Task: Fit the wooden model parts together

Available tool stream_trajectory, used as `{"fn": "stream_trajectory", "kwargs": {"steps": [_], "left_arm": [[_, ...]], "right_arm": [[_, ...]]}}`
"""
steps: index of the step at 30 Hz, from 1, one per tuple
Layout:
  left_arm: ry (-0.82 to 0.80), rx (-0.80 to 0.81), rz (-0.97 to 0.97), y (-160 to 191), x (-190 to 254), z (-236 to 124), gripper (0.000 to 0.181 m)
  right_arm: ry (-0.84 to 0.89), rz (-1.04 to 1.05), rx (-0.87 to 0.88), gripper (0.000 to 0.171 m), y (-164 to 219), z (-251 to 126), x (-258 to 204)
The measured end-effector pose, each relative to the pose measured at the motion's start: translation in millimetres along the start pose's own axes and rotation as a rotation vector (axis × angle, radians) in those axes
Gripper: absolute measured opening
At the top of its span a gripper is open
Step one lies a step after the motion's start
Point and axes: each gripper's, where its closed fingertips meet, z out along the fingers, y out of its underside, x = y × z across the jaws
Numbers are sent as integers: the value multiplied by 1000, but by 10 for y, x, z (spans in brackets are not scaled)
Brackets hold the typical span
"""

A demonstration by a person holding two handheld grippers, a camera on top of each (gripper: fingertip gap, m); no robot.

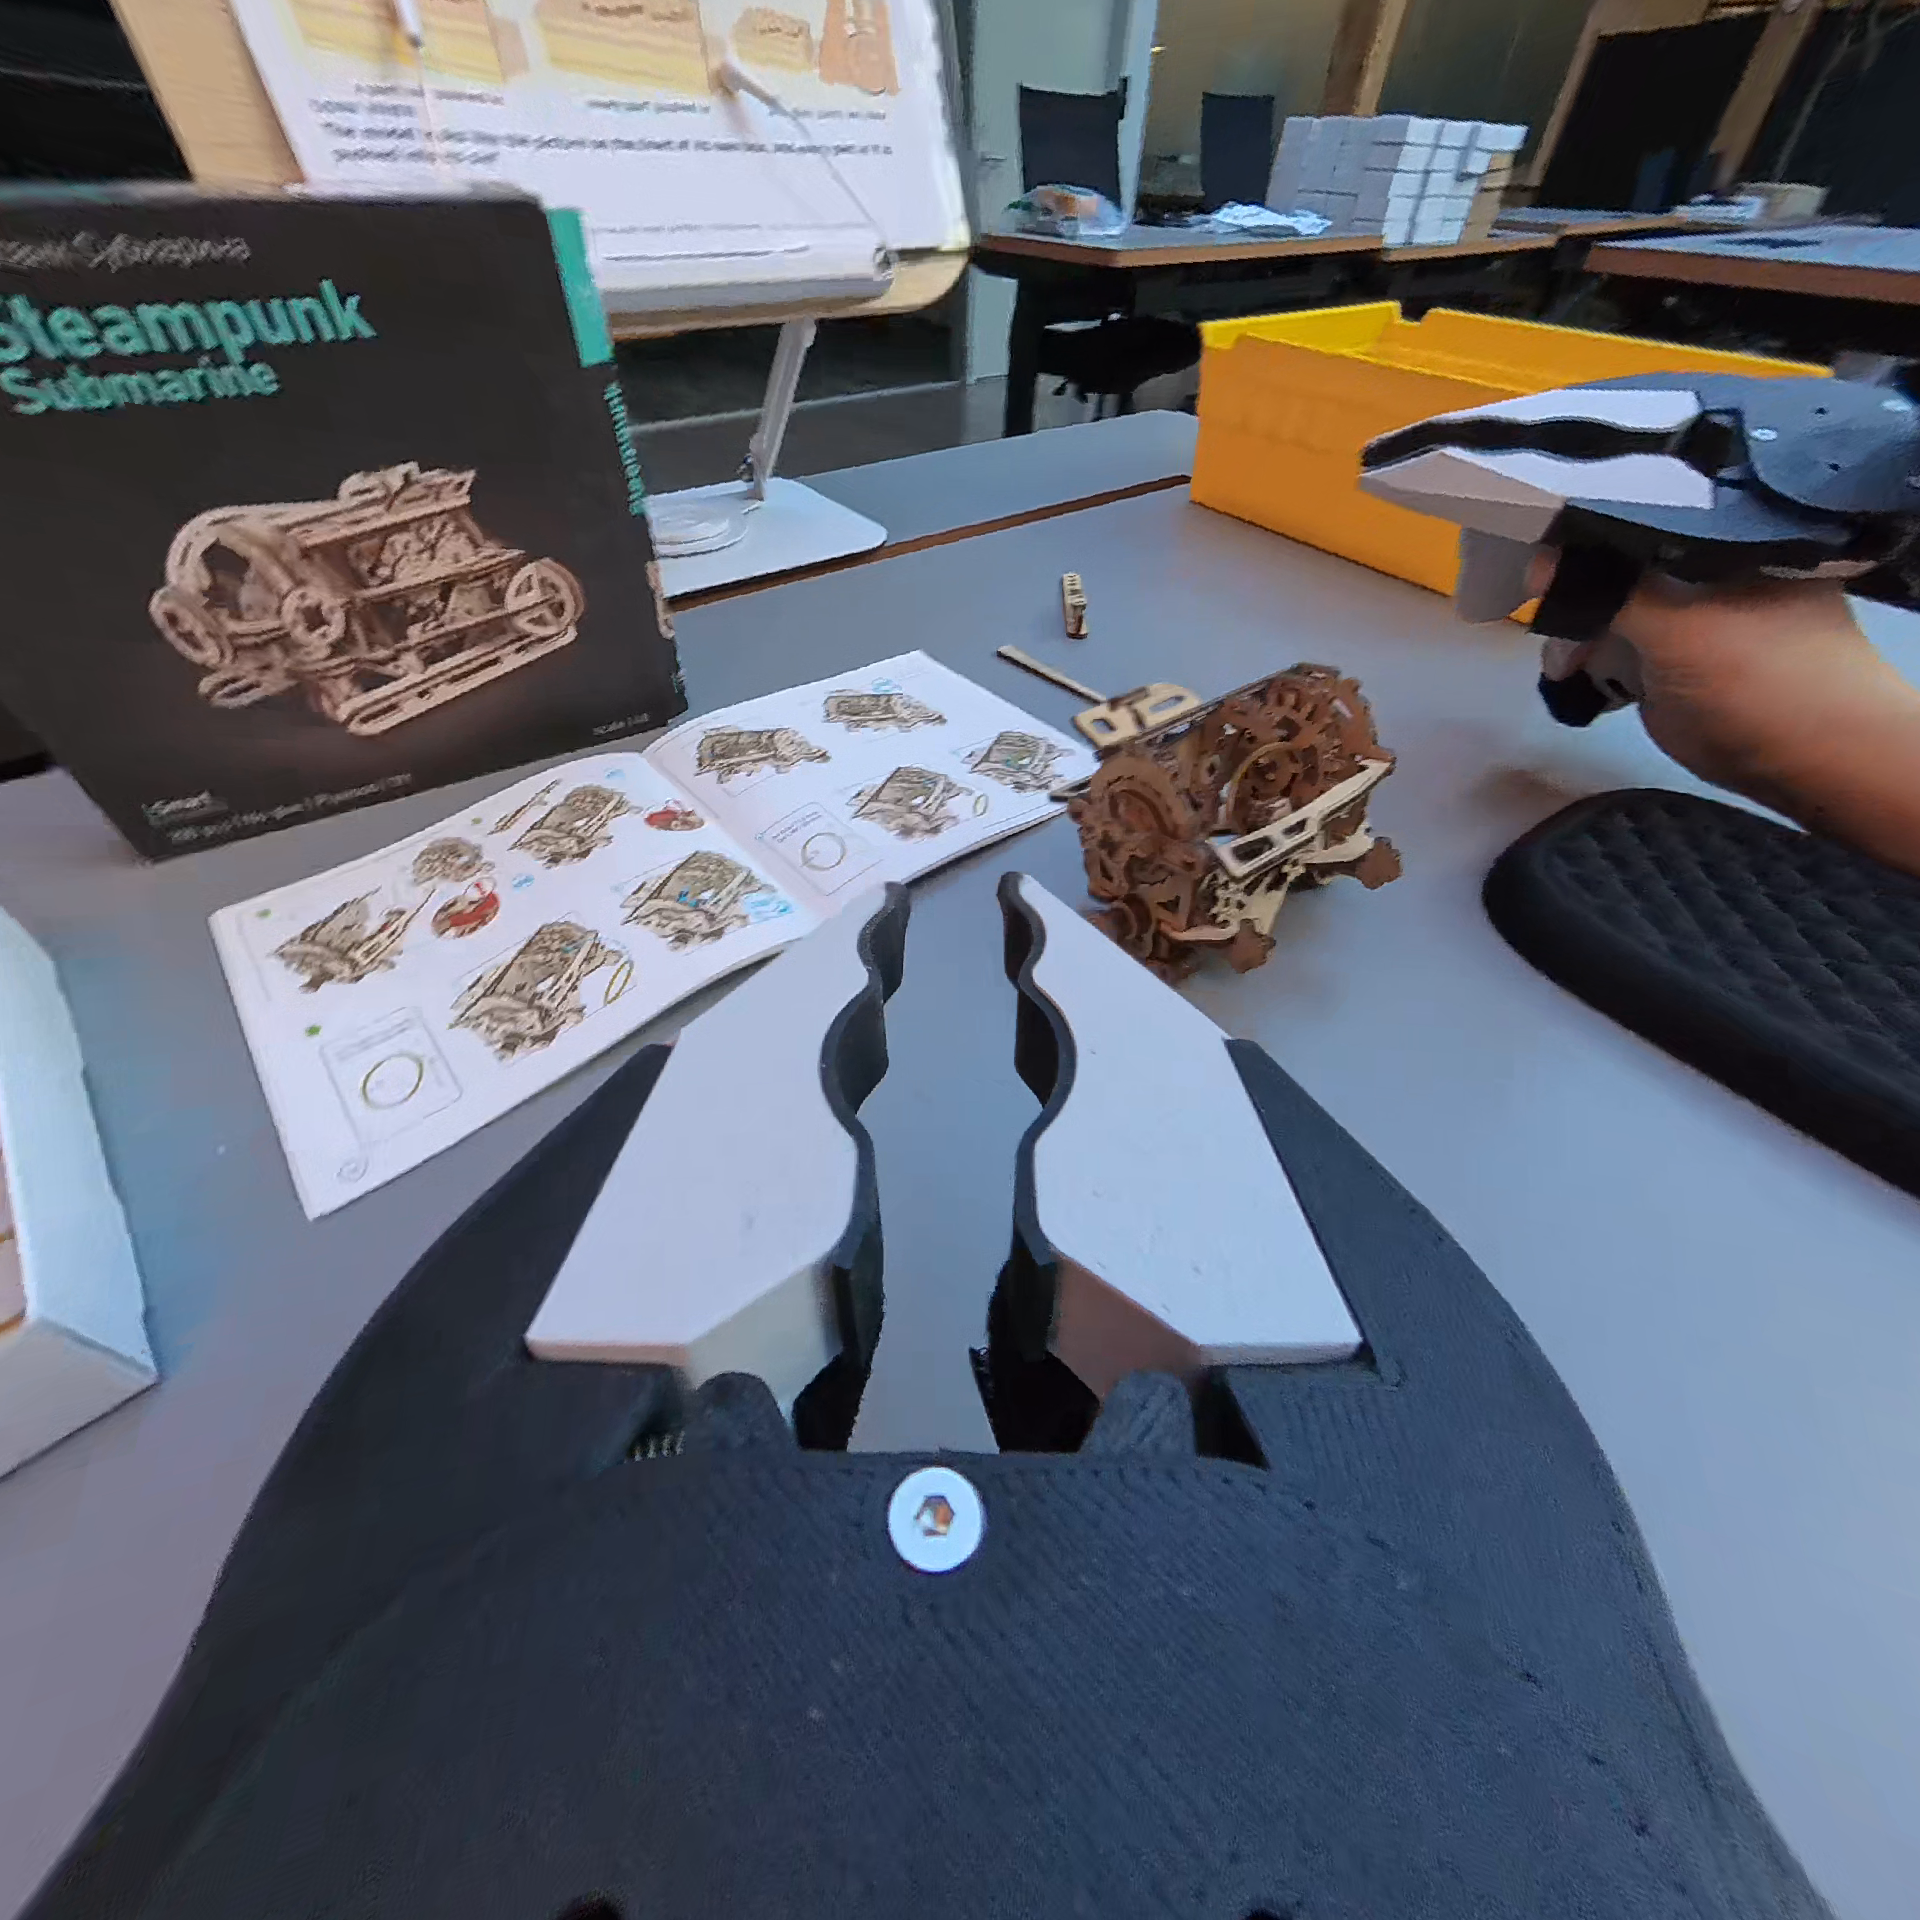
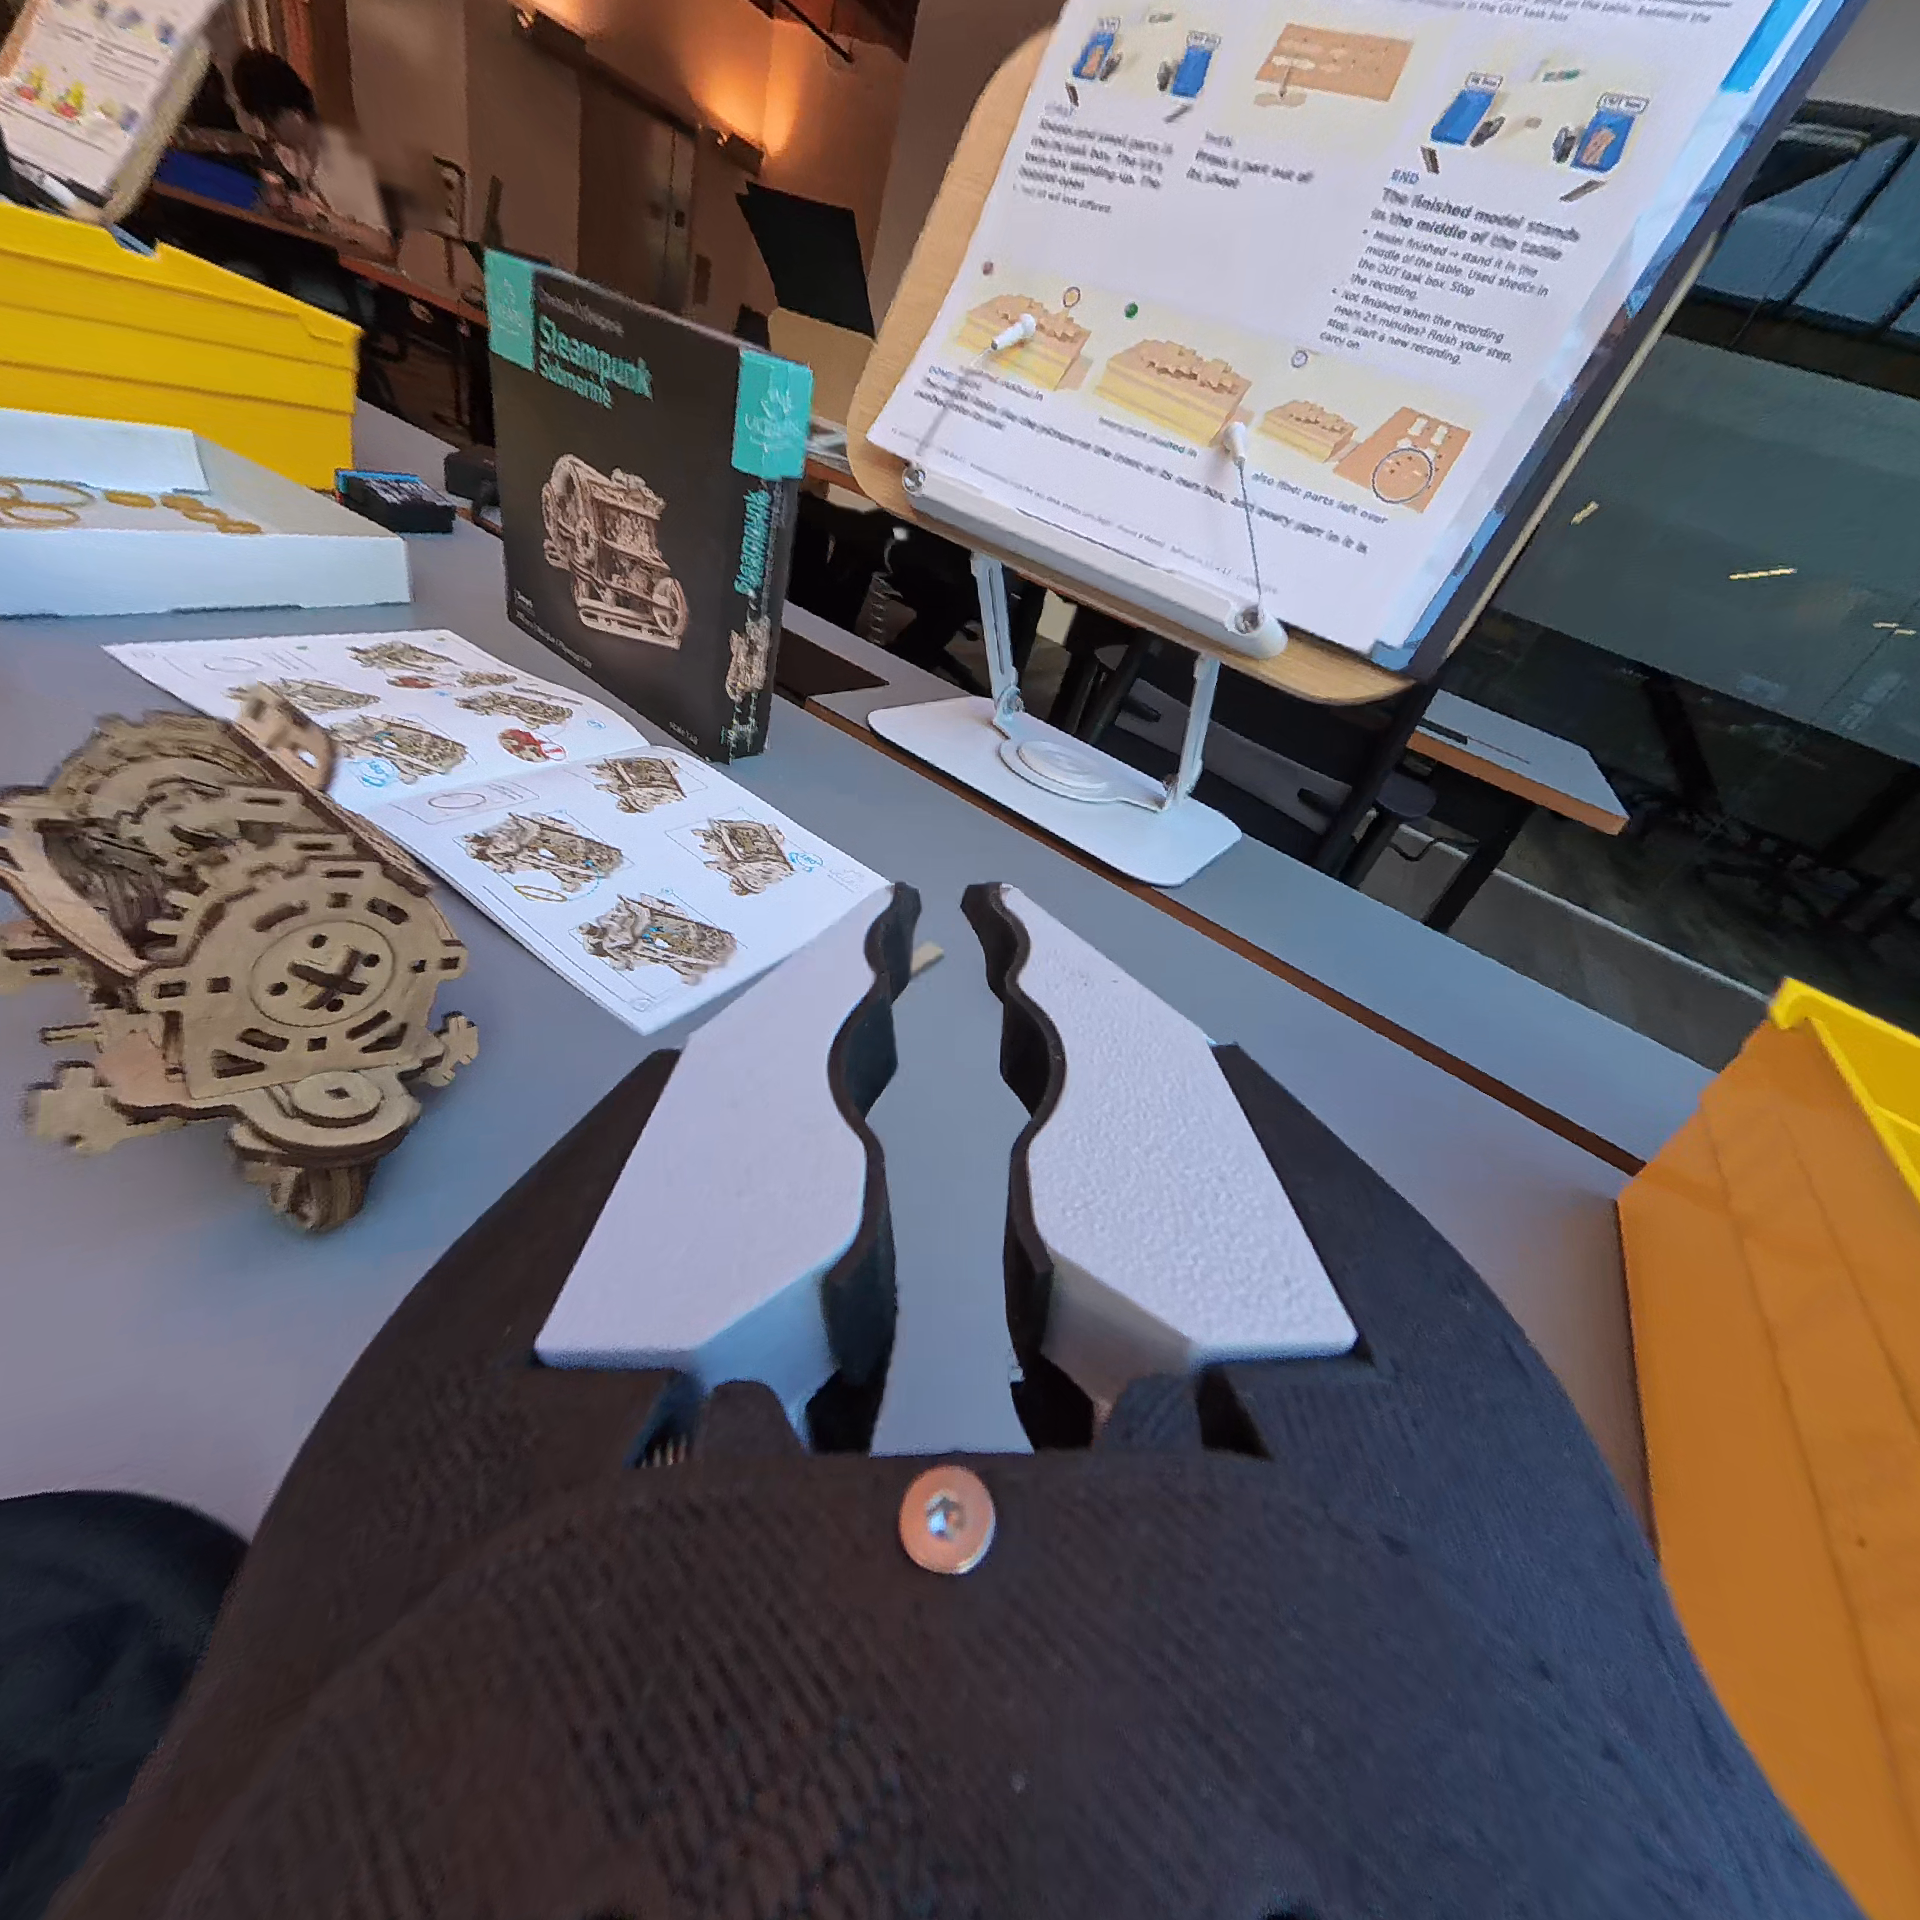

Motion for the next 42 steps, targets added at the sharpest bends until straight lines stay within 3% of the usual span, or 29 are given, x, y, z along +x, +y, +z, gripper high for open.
{"fn": "stream_trajectory", "kwargs": {"steps": [1, 6, 10, 14, 18, 26, 29, 32, 36, 38, 42], "left_arm": [[45, 8, 25, -74, 74, 5, 18], [381, 40, 104, -556, 535, -45, 40], [504, -97, 184, -530, 519, 117, 69], [647, -161, 174, -237, 482, 315, 45], [775, -218, 92, 62, 541, 405, 58], [809, -209, 180, 119, 536, 591, 81], [845, -185, 132, 90, 559, 623, 80], [766, -156, 178, 45, 488, 662, 76], [684, -103, 226, -309, 469, 459, 44], [701, -137, 313, -345, 612, 350, 23], [687, -186, 458, -271, 834, 410, 20]], "right_arm": [[-54, 15, 20, 14, -63, -16, -88], [-409, 103, 98, 35, -542, -93, -612], [-587, 103, -44, 67, -792, 33, -738], [-649, -27, -80, 67, -634, 161, -872], [-805, 66, -63, 66, -262, -91, -1145], [-707, -47, -129, 63, 63, -136, -1133], [-740, -16, -135, 64, 90, -121, -1227], [-759, -15, -137, 64, 105, -112, -1317], [-690, -12, -66, 63, -105, -100, -1220], [-622, -40, -6, 50, -292, -99, -1147], [-560, -276, -21, 25, -351, -103, -1280]]}}
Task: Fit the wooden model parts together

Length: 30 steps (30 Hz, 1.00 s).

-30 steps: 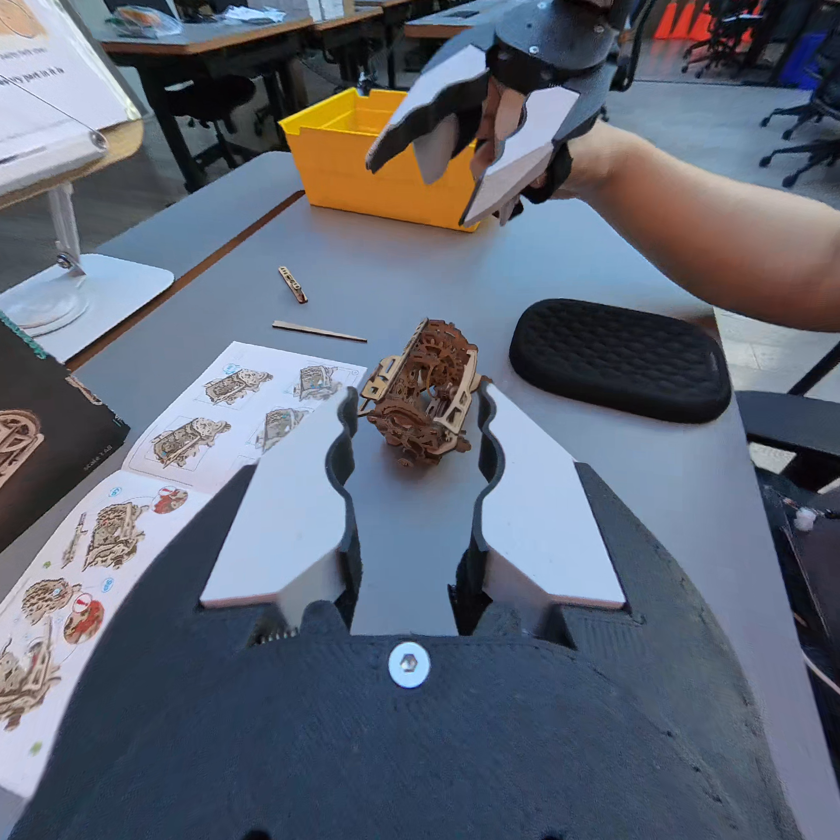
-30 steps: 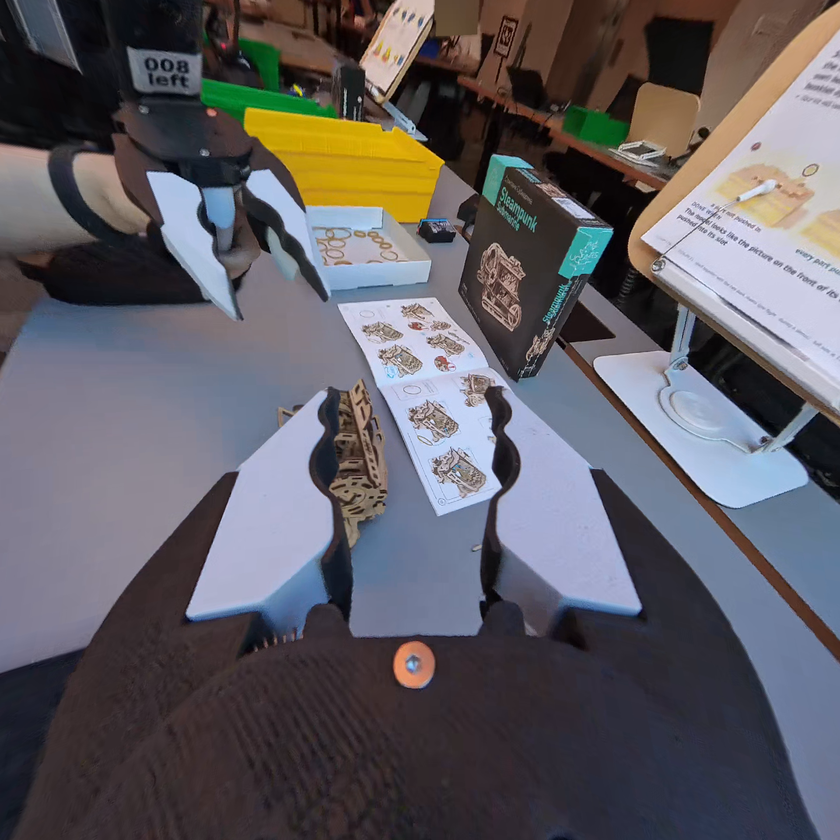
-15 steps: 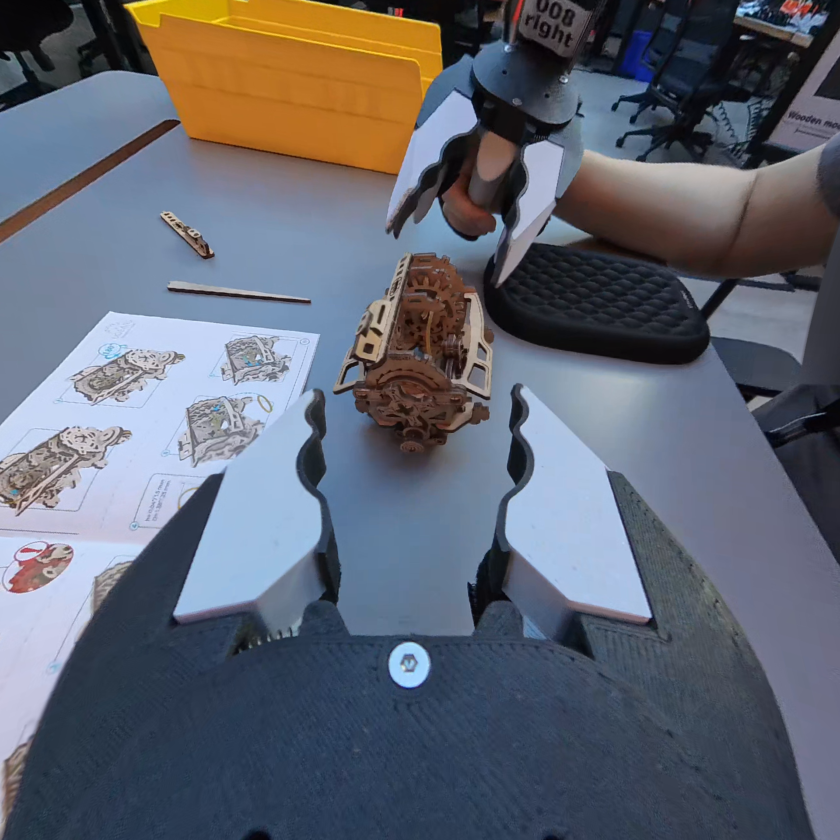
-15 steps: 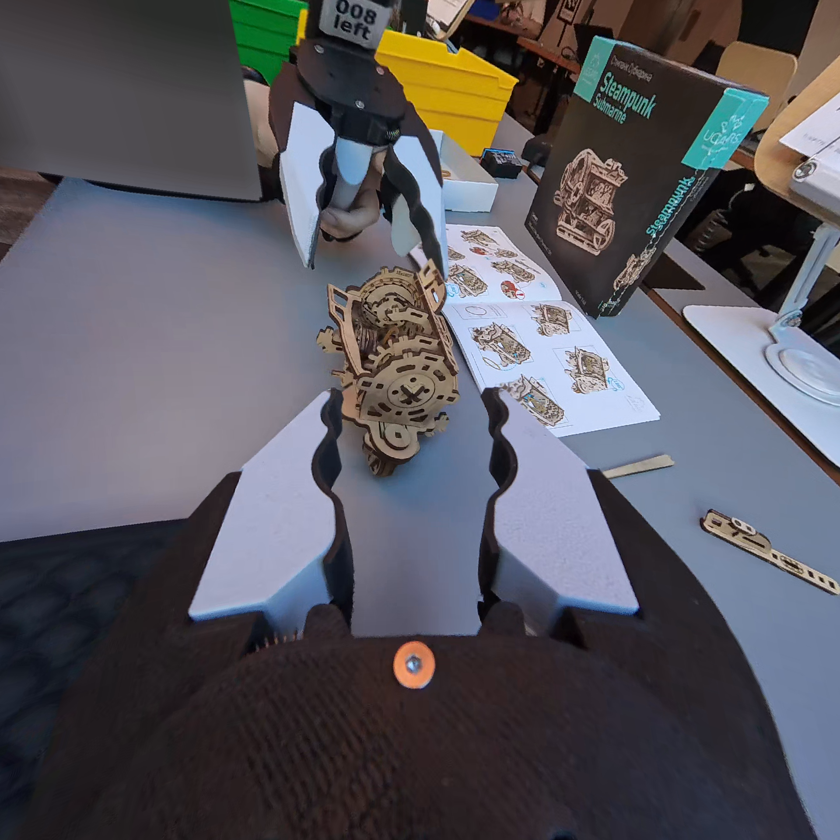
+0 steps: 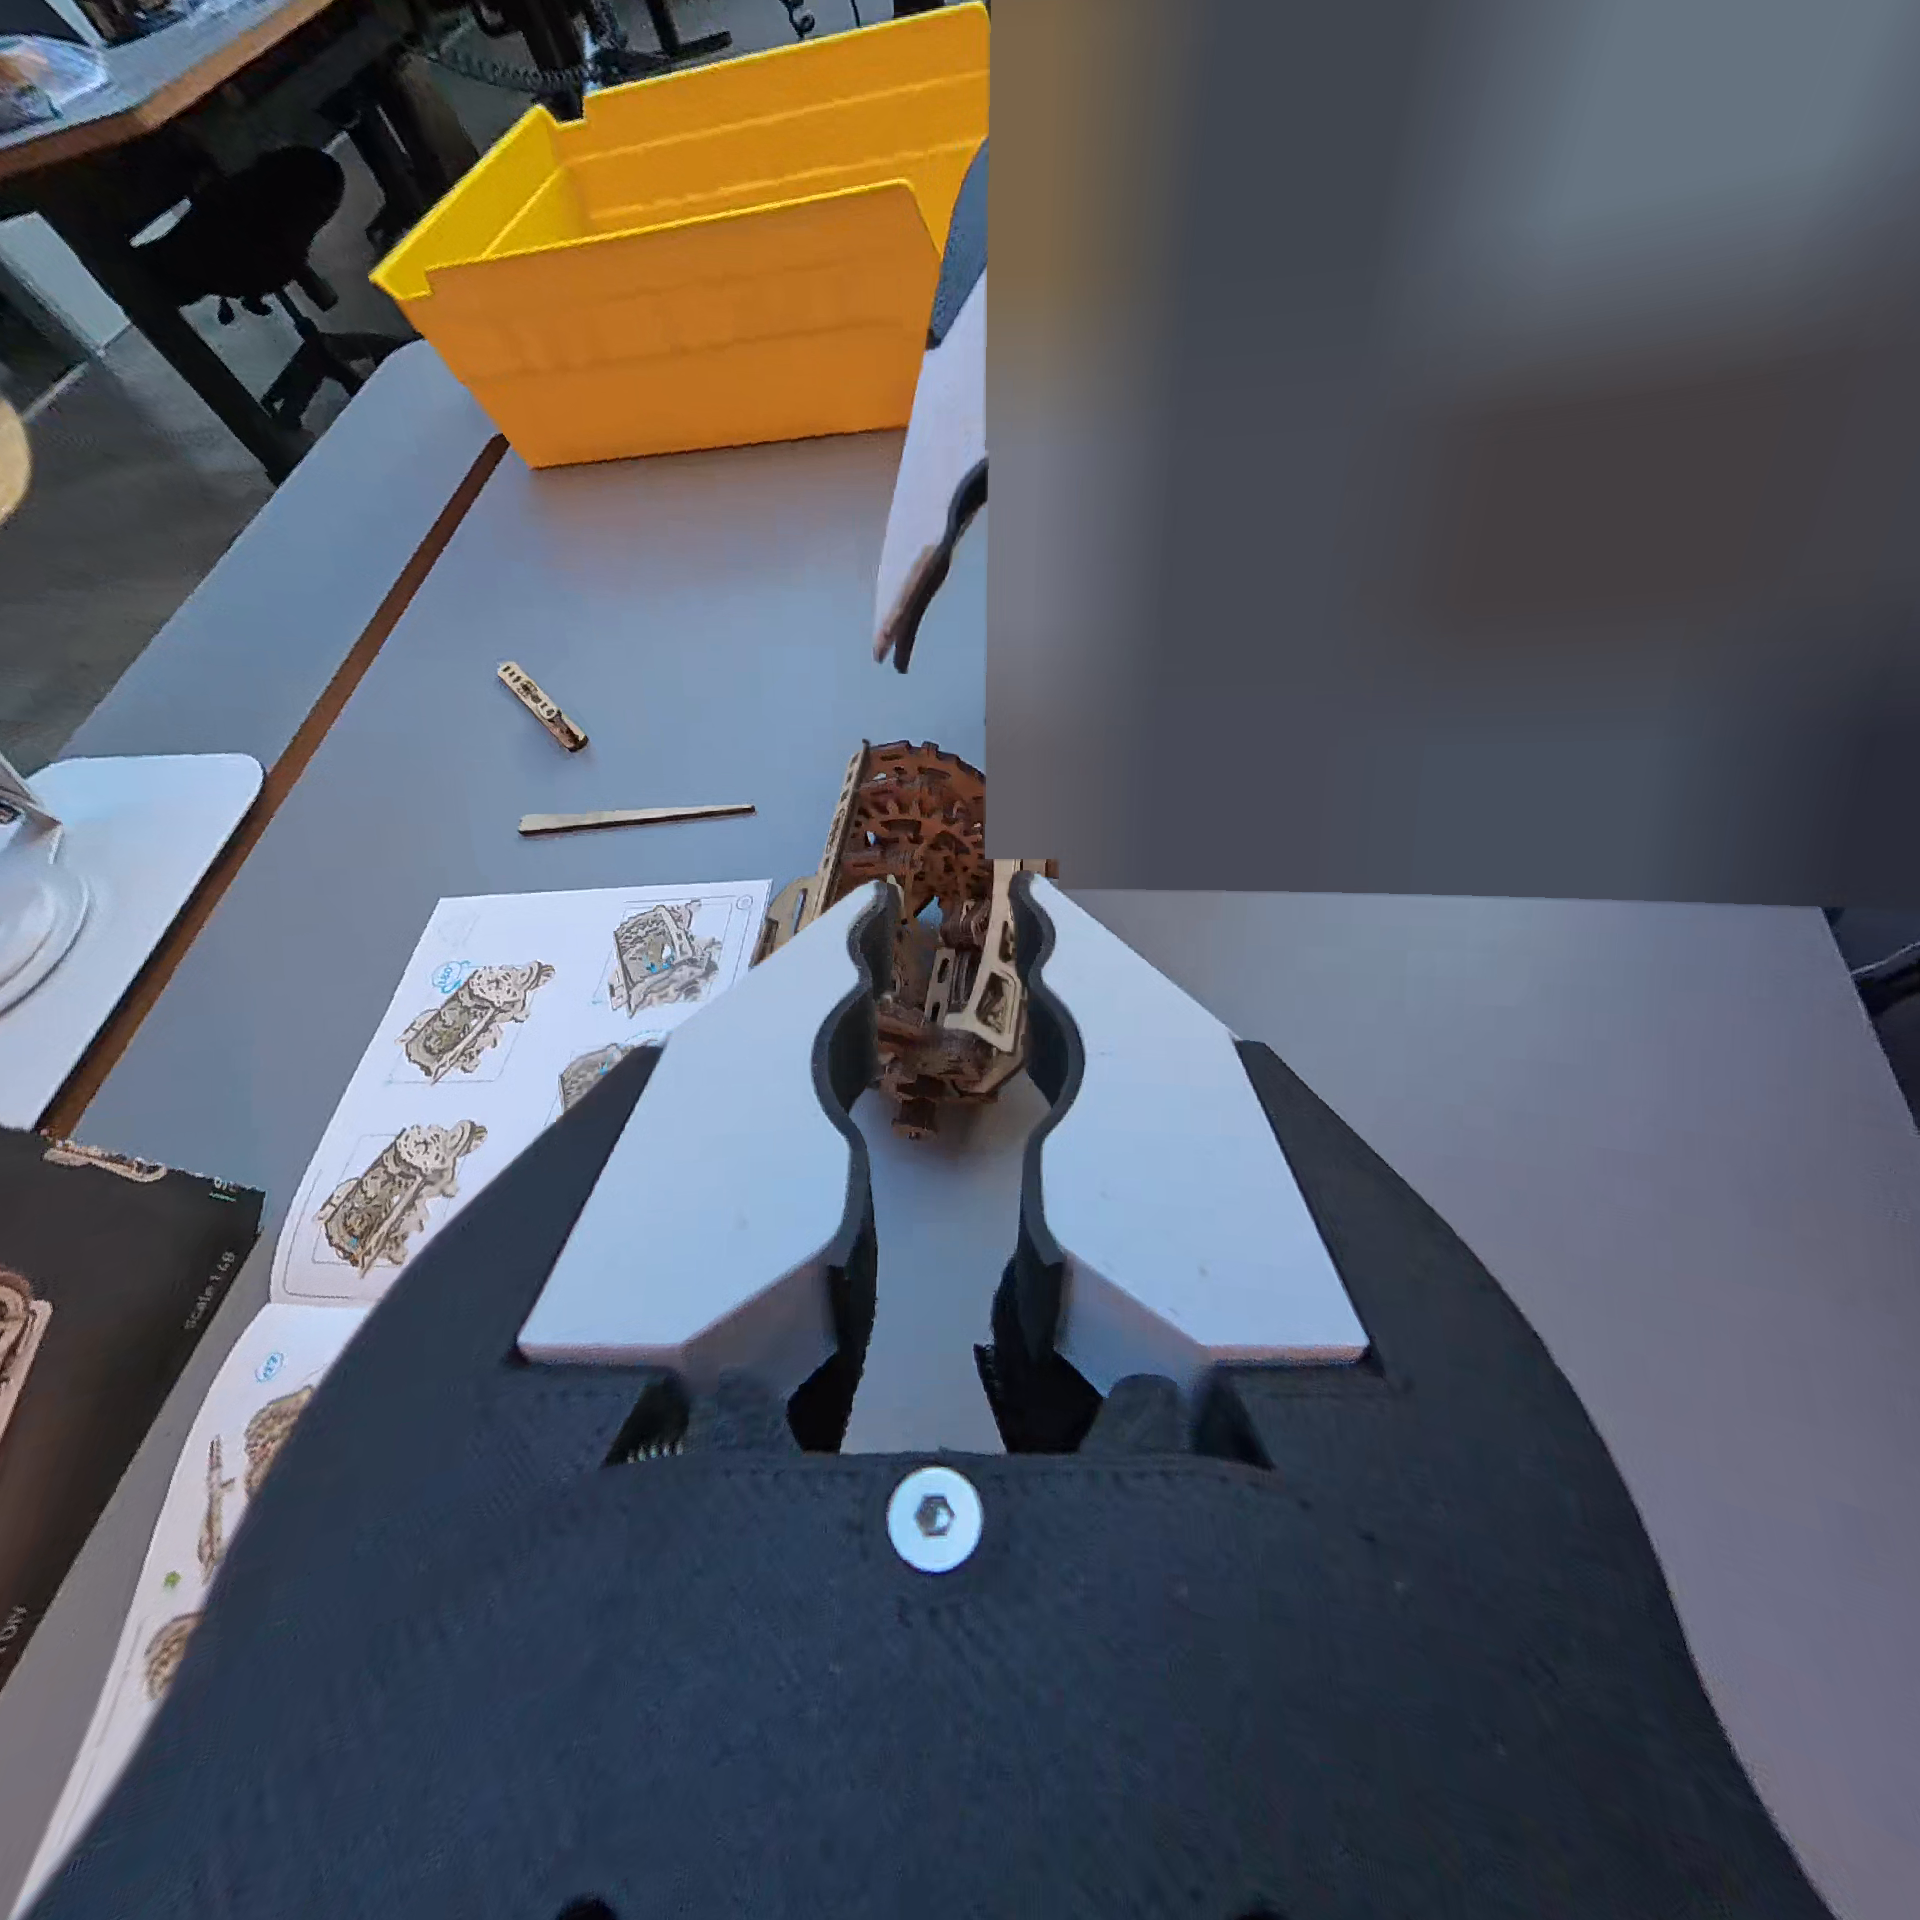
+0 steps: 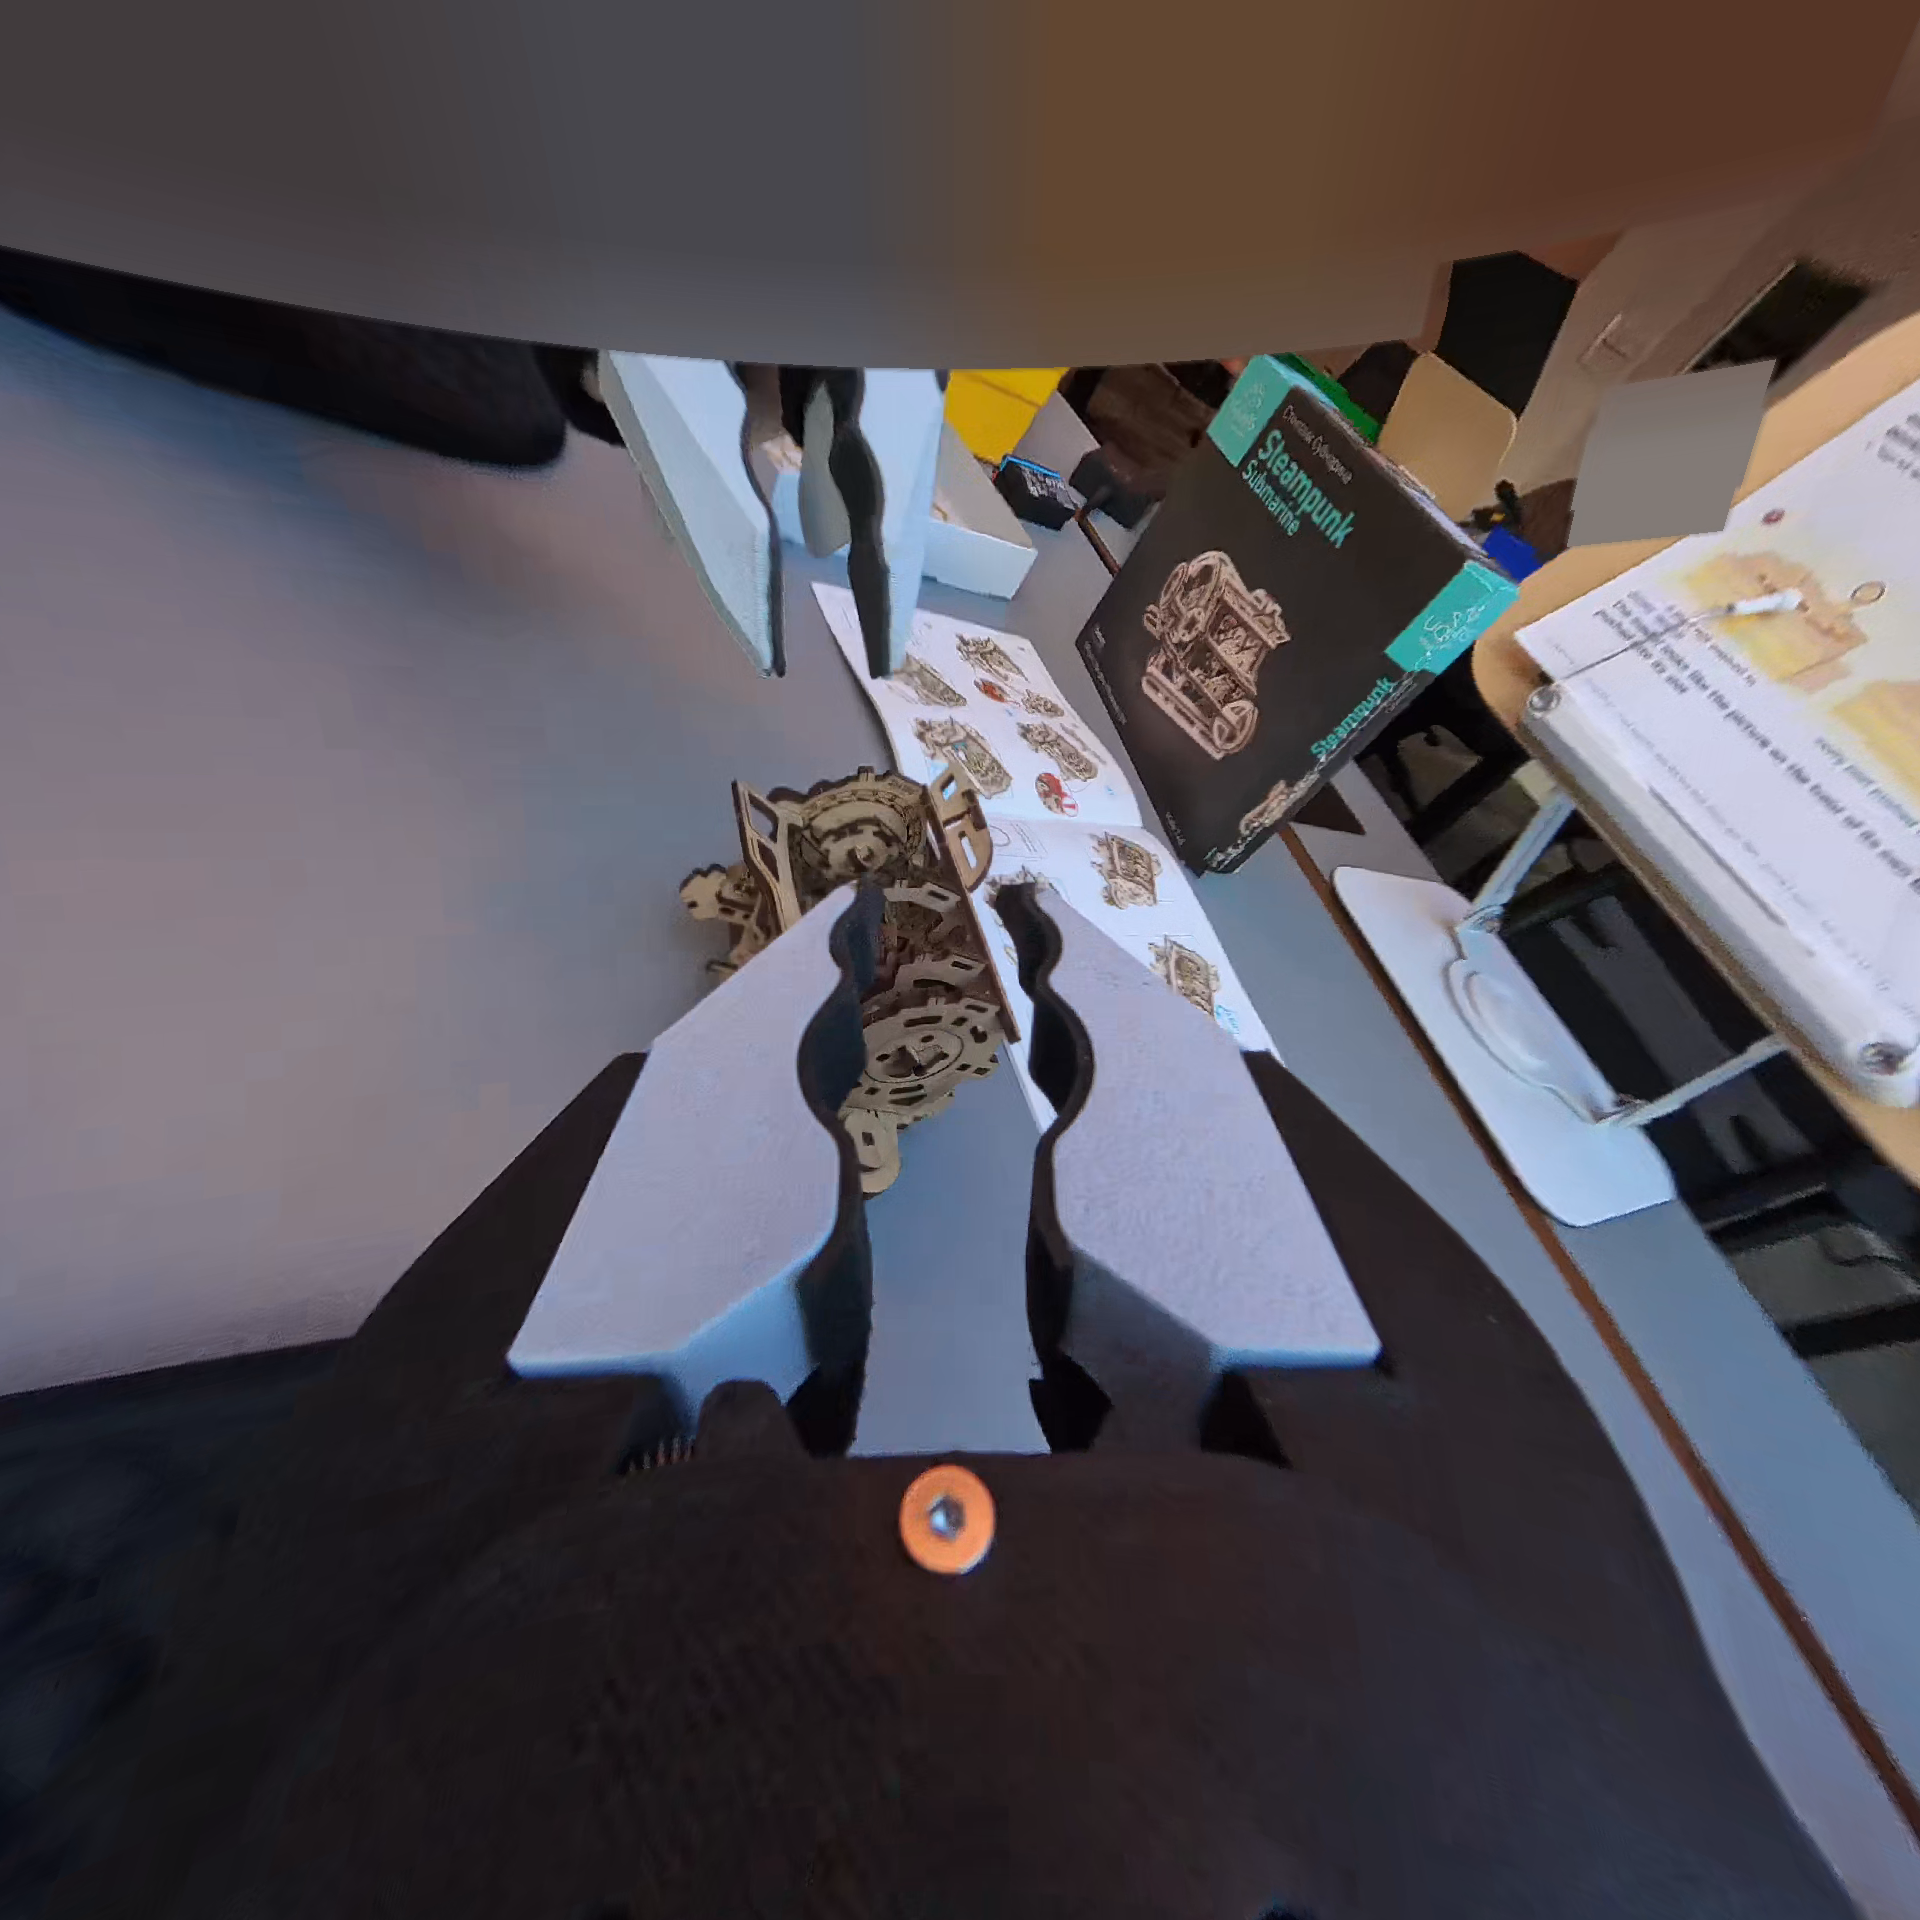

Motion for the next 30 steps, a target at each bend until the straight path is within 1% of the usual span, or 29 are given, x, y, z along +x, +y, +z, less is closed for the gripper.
{"fn": "stream_trajectory", "kwargs": {"steps": [2, 3, 5, 7, 10, 12, 15, 17, 19, 21, 23, 27, 30], "left_arm": [[-5, 17, 9, -33, -29, 56, 17], [-3, 37, 1, -55, -55, 59, 17], [4, 83, -28, -94, -128, 36, 13], [11, 95, -51, -81, -214, 20, 14], [35, 87, -43, -71, -321, 30, 17], [91, 77, -37, -89, -335, 42, 18], [119, 65, -10, -87, -407, 3, 23], [113, 146, -35, -190, -471, -101, 24], [132, 231, -83, -276, -512, -247, 22], [116, 267, -110, -287, -604, -394, 22], [81, 297, -115, -296, -705, -543, 23], [29, 339, -115, -329, -873, -799, 23], [28, 394, -146, -365, -952, -952, 22]], "right_arm": [[17, -92, -93, 22, 40, 81, -33], [26, -98, -122, 21, 21, 110, -25], [-19, -42, -148, 18, -70, 146, -78], [-54, 23, -234, 17, -68, 164, -110], [-88, 9, -367, 17, -7, 173, -158], [-116, -53, -402, 17, -40, 185, -189], [-198, -238, -502, 17, -69, 218, -200], [-306, -365, -588, 18, -79, 249, -230], [-372, -465, -649, 17, -82, 309, -172], [-462, -467, -709, 16, -45, 343, -174], [-546, -422, -769, 16, -25, 362, -228], [-601, -413, -894, 15, -7, 437, -255], [-610, -460, -971, 14, 74, 453, -253]]}}
